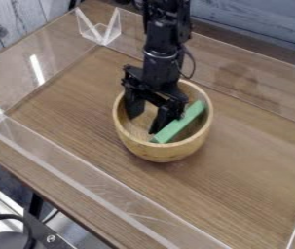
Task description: Remove the green block from inside the brown bowl and put it on the table
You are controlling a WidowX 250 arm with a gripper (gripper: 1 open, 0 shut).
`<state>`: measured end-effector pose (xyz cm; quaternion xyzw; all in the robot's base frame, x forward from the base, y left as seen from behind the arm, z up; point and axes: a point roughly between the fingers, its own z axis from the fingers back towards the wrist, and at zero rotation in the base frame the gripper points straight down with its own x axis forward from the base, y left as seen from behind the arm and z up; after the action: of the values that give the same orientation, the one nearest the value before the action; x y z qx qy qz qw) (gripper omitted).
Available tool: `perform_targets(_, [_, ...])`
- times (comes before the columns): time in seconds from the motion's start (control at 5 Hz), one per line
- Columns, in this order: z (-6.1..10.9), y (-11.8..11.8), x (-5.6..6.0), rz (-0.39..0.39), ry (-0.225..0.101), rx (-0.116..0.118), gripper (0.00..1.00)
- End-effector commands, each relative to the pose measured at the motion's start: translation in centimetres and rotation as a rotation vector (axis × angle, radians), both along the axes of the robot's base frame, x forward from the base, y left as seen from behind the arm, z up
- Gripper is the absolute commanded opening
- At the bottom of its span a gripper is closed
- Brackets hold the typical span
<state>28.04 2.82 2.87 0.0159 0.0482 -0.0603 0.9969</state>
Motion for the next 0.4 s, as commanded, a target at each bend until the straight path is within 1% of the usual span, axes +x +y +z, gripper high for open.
perform_targets(0.0, [0.5,0.04,0.87,0.013,-0.025,-0.013,1.0])
perform_targets(0.2, [0.56,-0.04,1.06,0.024,-0.017,-0.025,1.0])
